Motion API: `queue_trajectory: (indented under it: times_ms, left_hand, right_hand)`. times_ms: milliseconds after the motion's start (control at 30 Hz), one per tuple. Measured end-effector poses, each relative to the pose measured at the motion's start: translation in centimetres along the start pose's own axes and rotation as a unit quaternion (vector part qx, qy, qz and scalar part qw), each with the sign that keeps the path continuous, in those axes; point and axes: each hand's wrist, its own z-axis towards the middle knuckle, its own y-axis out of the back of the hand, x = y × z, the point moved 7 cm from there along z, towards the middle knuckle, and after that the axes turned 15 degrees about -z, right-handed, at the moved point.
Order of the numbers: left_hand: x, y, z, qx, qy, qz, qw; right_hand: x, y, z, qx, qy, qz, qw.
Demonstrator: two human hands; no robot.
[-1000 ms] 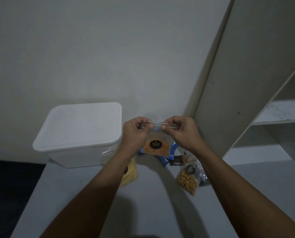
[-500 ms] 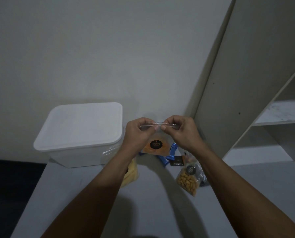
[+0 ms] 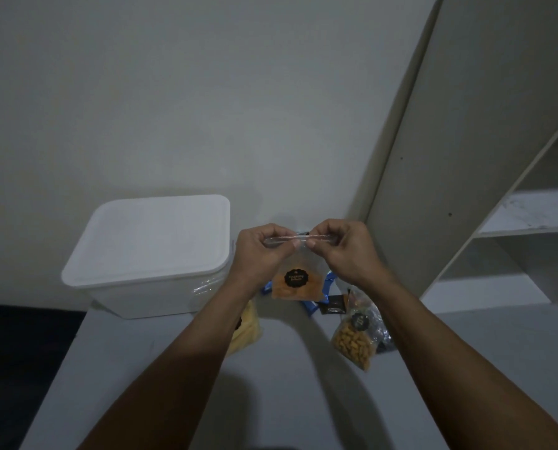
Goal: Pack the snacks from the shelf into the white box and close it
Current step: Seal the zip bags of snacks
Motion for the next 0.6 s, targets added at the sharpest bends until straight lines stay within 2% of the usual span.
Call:
queue_trajectory:
  times_ms: [233,433,600]
  left_hand:
    - [-0.20,0.99,0.35,-0.040,-0.010,0.017,0.999]
    - [-0.04,0.87,0.31,-0.004,0.027,-0.011,1.000]
    - [-0.19,0.84,0.50,0.017,0.016,0.001,1.000]
  right_hand:
    - [-0.22,0.53,0.23,0.000,-0.009,0.041,0.999]
    - [-0.31,0.86,0.25,0.011,-0.024,0.027,0.999]
    - [-0.04,0.74,-0.04,0.038,-0.011,0.048,0.998]
